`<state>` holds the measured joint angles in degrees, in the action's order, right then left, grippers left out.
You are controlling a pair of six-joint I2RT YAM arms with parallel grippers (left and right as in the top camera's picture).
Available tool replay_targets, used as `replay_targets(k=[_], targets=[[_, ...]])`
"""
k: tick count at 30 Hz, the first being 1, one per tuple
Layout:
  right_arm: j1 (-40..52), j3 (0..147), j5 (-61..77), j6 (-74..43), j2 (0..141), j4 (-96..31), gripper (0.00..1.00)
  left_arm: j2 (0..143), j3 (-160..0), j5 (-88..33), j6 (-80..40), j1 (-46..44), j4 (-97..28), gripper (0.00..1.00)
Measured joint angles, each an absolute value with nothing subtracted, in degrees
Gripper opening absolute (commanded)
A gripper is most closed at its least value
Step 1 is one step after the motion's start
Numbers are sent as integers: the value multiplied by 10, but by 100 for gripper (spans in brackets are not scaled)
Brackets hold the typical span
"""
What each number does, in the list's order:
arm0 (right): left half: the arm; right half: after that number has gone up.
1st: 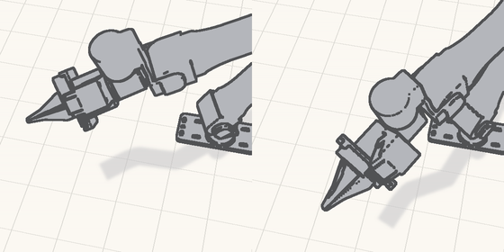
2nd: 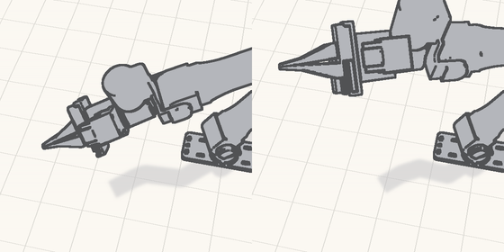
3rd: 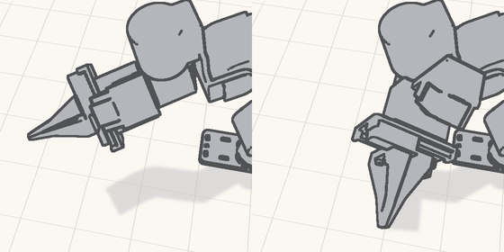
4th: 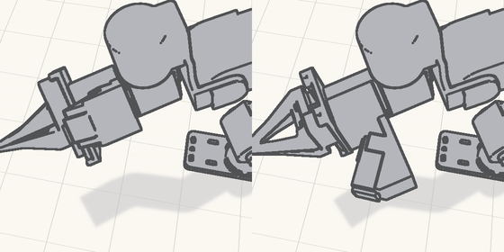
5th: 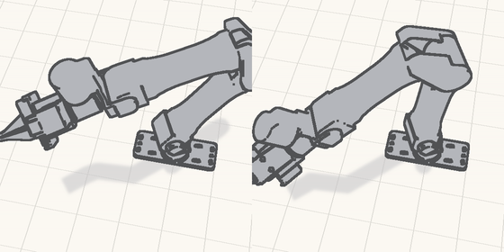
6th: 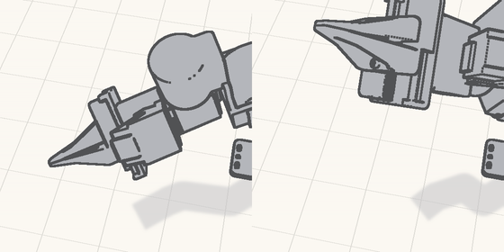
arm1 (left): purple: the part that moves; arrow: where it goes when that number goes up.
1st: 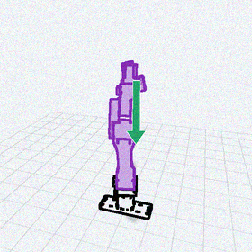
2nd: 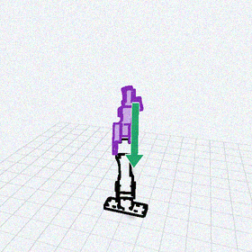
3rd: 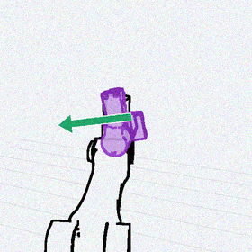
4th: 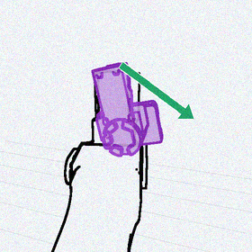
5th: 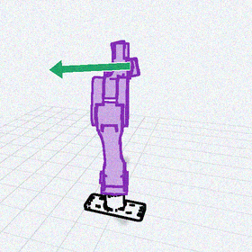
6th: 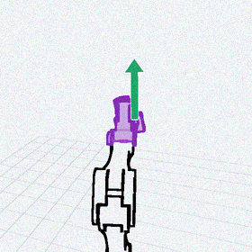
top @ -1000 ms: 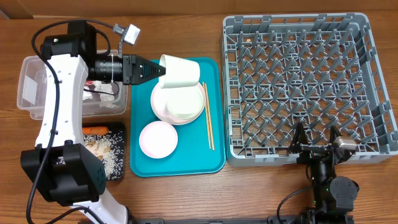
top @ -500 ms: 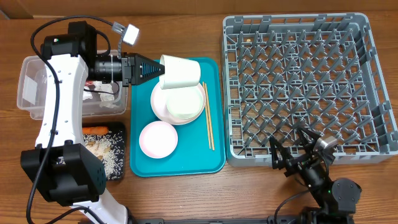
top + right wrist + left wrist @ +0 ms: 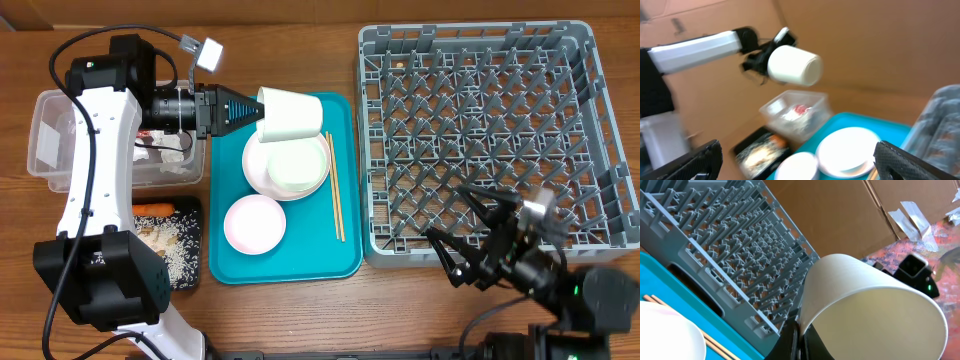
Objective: Sort waste into correct bins and load items into the dishwasher
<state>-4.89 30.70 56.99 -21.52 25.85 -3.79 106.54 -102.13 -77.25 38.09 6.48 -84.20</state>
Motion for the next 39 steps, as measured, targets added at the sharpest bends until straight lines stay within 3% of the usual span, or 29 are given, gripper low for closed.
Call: replay_targets(k=[10,16,25,34,39], targets=[[-48,464,749,-256,559,-71,100,1065,-1021,-776,378,57,-843,4],[-48,476,778,-277,667,29,100,1065,-1021,-776,378,44,-843,4],[-36,476,775,-285,744,61,100,1065,-1021,-777,378,5,-834,4],[79,477,752,-287,766,201,100,1066,-1021,-778,377,-32,-808,4],[122,477,701,-287,766,209,100,1065,-1021,-778,377,-41,-808,4]])
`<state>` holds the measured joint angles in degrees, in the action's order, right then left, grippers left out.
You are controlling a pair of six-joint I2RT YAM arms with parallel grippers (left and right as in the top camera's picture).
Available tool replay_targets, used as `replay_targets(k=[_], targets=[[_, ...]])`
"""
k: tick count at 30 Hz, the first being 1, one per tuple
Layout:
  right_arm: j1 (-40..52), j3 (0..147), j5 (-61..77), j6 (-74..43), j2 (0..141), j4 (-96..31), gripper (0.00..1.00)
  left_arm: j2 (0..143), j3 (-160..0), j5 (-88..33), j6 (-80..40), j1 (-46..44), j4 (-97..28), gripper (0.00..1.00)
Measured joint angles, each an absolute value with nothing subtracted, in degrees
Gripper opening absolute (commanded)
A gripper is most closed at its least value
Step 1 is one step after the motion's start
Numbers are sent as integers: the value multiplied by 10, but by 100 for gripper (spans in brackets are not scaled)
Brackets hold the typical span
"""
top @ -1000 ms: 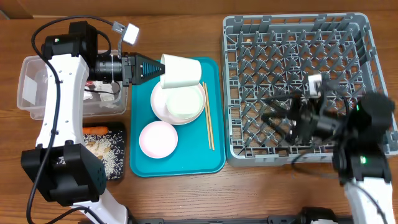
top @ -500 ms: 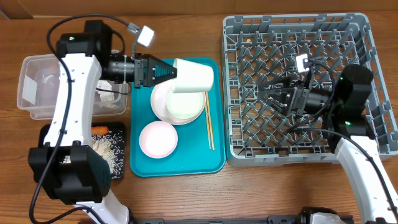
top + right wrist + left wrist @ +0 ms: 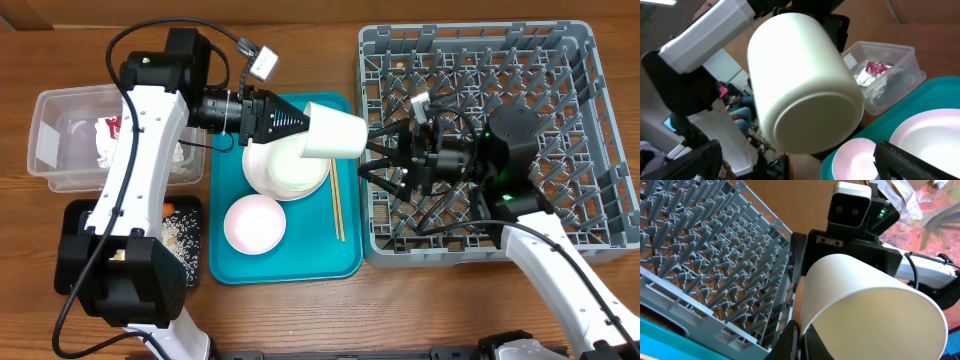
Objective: Sort waste into correct bins and load items into the dishwasher
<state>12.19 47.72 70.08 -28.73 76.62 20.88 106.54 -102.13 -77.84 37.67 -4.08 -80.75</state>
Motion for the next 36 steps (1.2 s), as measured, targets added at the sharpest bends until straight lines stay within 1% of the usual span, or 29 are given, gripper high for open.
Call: replay_targets(k=[4,10,18,19,20,21,22,23,24,26,32,33,36], targets=[[141,477,658,-287,766,226,100,1065,-1021,-778,377,-42,-806,4],[148,478,641,-287,766,287,100,1066,-1021,-775,377,-49,-806,4],[166,478,630,-286,767,293,100,1065,-1021,-774,376,-53,-797,4],[167,478,628,-287,767,293,98,1066,-1021,-774,376,-53,-794,4],[167,478,627,-286,767,293,93,1066,-1021,-774,375,-53,-792,4],[167,478,625,-286,767,293,90,1065,-1021,-774,375,-53,-790,4],[166,478,623,-285,767,293,82,1065,-1021,-774,375,-53,-790,4],[166,478,621,-285,767,294,79,1065,-1021,-776,375,-53,-790,4],[166,478,619,-288,767,294,74,1065,-1021,-778,375,-53,-790,4],[166,478,614,-287,769,296,66,1065,-1021,-781,374,-53,-790,4],[166,478,611,-288,771,300,58,1065,-1021,-783,374,-53,-786,4],[166,478,611,-287,771,300,54,1065,-1021,-783,375,-53,-785,4],[166,478,611,-287,771,300,54,1065,-1021,-784,374,-53,-784,4]])
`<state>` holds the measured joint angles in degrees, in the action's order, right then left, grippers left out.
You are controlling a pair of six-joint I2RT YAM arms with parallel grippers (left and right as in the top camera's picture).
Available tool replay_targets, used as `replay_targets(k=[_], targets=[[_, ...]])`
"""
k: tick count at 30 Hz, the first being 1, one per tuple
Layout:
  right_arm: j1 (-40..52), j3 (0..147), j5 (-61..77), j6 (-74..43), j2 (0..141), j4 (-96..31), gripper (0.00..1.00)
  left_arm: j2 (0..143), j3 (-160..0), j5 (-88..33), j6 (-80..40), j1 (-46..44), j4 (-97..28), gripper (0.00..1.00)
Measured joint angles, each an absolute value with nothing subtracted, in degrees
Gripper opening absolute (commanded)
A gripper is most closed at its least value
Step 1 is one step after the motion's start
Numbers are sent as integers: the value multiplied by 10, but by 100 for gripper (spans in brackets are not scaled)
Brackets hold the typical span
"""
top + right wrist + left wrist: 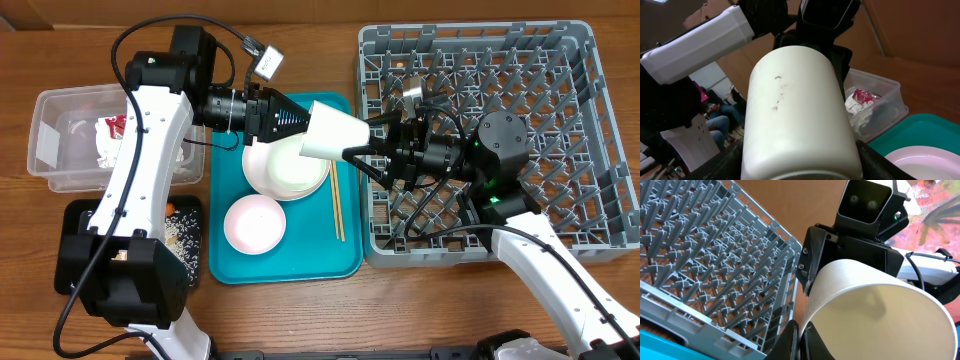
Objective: Sort waste into correct bins and load items into the dishwasher
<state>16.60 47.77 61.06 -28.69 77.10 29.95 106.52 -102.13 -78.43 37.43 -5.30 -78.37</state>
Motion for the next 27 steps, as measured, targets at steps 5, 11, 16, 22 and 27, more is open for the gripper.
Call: replay_targets(k=[5,11,16,22,27], targets=[[166,478,610,-287,771,307,69,1065,-1021,-787,375,-53,-783,4],[166,478,610,-287,772,318,73,1065,-1021,-791,374,-53,-782,4],[166,478,610,-287,772,319,74,1065,-1021,-791,374,-53,-781,4],[167,478,611,-285,772,321,85,1065,-1021,-786,374,-53,-780,4],[166,478,611,-283,772,321,78,1065,-1021,-784,374,-53,-779,4]])
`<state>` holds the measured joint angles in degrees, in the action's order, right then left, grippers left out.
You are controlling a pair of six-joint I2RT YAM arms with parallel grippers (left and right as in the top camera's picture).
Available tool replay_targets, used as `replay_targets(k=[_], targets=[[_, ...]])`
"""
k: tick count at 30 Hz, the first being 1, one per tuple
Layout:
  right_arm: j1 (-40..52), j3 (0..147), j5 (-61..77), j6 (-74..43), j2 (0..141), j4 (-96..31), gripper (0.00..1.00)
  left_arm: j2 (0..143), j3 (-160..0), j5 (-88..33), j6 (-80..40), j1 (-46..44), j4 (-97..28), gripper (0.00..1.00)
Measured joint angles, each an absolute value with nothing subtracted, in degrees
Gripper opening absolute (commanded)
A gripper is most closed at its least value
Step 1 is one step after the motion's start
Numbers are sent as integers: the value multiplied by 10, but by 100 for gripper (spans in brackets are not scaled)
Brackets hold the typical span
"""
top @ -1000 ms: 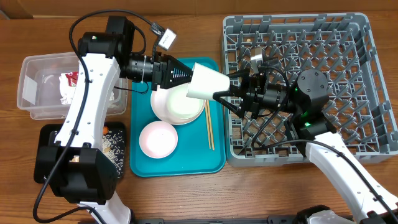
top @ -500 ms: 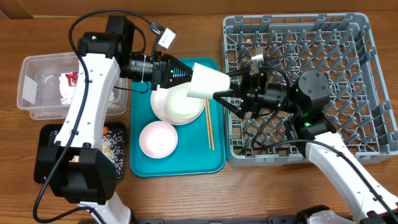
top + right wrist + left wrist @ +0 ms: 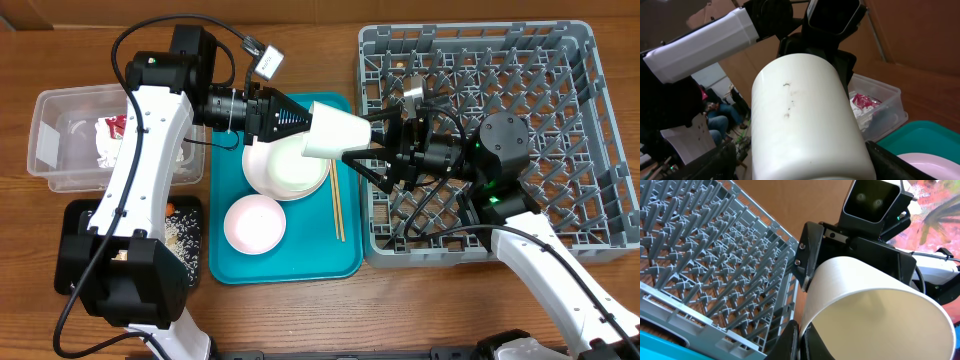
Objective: Sort waste into correct bins and load items into the dishwasher
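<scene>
A white cup (image 3: 332, 132) lies sideways in the air over the right edge of the teal tray (image 3: 340, 255). My left gripper (image 3: 303, 130) is shut on the cup's rim, its fingertips (image 3: 801, 335) pinching the wall of the cup (image 3: 865, 310). My right gripper (image 3: 362, 140) reaches in from the grey dish rack (image 3: 470, 35) and is open, one finger on each side of the cup's base end. Between those fingers the cup (image 3: 800, 115) fills the right wrist view, and the right gripper (image 3: 800, 167) leaves a small gap at its left finger.
On the tray lie stacked white dishes (image 3: 290, 172), a pink bowl (image 3: 253, 222) and chopsticks (image 3: 337, 200). At the left stand a clear bin (image 3: 45, 150) with wrappers and a black tray (image 3: 185, 265) with rice and a carrot. The rack (image 3: 705, 255) is to the right.
My right gripper has edged slightly further along the cup, which looks a little larger in the right wrist view. My left gripper still pinches the rim in the same place.
My left gripper first held the cup over the tray's far end while my right gripper stood open near the table's front right. Then the cup was at the tray's right edge, the right gripper facing its base. Since then its fingers flank the cup.
</scene>
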<state>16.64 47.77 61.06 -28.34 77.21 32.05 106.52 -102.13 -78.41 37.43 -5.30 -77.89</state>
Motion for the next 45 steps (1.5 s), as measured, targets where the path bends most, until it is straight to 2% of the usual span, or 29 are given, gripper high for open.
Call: replay_targets(k=[8,17,22,26,31,33,38,39,40,41,45], targets=[[170,478,604,-271,772,320,74,1065,-1021,-784,374,-55,-778,4],[179,478,584,-258,773,320,49,1065,-1021,-781,372,-55,-777,9],[183,478,577,-255,773,321,44,1065,-1021,-775,366,-55,-776,17],[186,478,577,-254,773,322,38,1065,-1021,-771,361,-55,-775,30],[189,478,576,-254,773,320,37,1065,-1021,-764,355,-49,-771,36],[189,478,571,-255,773,317,41,1065,-1021,-762,346,-42,-766,39],[189,478,552,-254,773,286,40,1065,-1021,-760,331,-8,-762,41],[189,478,545,-254,773,279,40,1065,-1021,-760,330,-2,-762,40],[189,478,536,-254,773,267,32,1065,-1021,-760,329,3,-762,40],[189,478,535,-255,773,265,30,1065,-1021,-760,329,9,-762,40],[178,478,515,-254,773,233,26,1065,-1021,-758,329,16,-763,39]])
